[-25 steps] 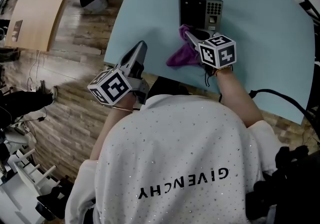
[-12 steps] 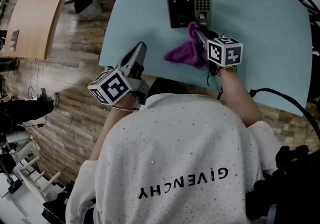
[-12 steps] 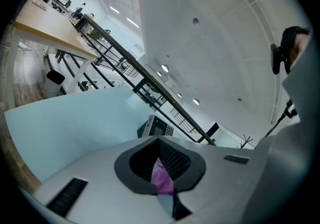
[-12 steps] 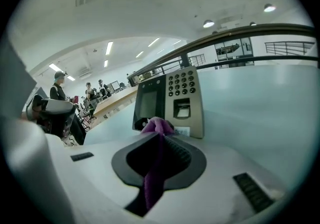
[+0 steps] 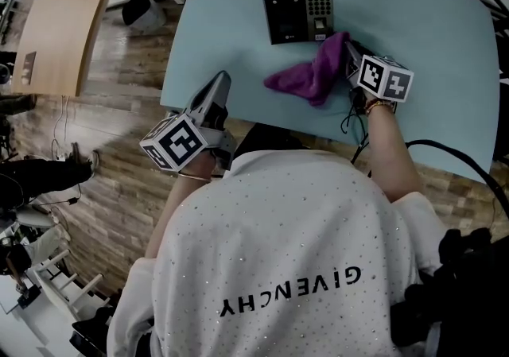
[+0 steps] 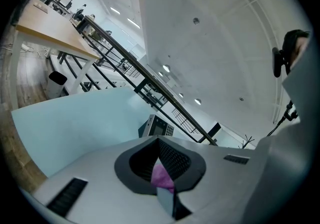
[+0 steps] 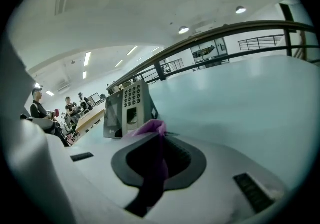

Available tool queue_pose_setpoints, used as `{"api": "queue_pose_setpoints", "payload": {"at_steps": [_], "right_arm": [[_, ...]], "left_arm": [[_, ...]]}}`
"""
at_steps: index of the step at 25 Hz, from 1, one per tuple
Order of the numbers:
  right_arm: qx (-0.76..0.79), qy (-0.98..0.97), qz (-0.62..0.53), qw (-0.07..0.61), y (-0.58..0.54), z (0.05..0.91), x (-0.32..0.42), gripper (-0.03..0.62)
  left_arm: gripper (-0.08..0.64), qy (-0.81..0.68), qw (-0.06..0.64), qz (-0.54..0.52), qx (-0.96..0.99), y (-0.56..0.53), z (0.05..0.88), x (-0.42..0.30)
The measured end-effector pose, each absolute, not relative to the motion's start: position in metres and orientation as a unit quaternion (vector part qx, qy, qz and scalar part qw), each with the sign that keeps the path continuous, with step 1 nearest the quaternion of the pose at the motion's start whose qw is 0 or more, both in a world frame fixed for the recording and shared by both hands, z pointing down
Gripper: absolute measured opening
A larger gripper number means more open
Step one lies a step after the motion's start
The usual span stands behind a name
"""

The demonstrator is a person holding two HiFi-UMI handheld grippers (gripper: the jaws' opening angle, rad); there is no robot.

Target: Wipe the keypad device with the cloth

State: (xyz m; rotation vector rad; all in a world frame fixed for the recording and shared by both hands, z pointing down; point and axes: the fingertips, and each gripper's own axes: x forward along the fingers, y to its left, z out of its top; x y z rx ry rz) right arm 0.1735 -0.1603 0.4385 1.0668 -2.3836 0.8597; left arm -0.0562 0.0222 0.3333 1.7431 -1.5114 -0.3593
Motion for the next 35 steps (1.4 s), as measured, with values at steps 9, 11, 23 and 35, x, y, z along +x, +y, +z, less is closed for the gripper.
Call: {"api": "queue_pose_setpoints", "payload": {"at_steps": [9, 11, 23, 35], "right_arm": [[0.386, -0.850, 0.355, 0.044, -0.172, 0.392, 0.188, 0.021], [0.340, -0.878, 0.336, -0.006, -0.167, 0.358, 0.170, 0.021], [0.135, -0.949, 0.192, 0.209, -0.076, 0.350, 0.006, 0.021], [0.436, -0.860, 0.049, 0.261, -0.155, 0.315, -0.044, 0.023]], "left_arm": [[-0.006, -0.604, 0.391, -0.126, 0.683, 0.035, 0.334, -0.070], [-0.006, -0.595, 0.398, -0.132, 0.686, 0.033, 0.337, -0.069], [-0.006, -0.551, 0.386, -0.147, 0.725, 0.002, 0.320, -0.127], [-0.007, -0.530, 0.372, -0.168, 0.743, 0.002, 0.294, -0.260]]}}
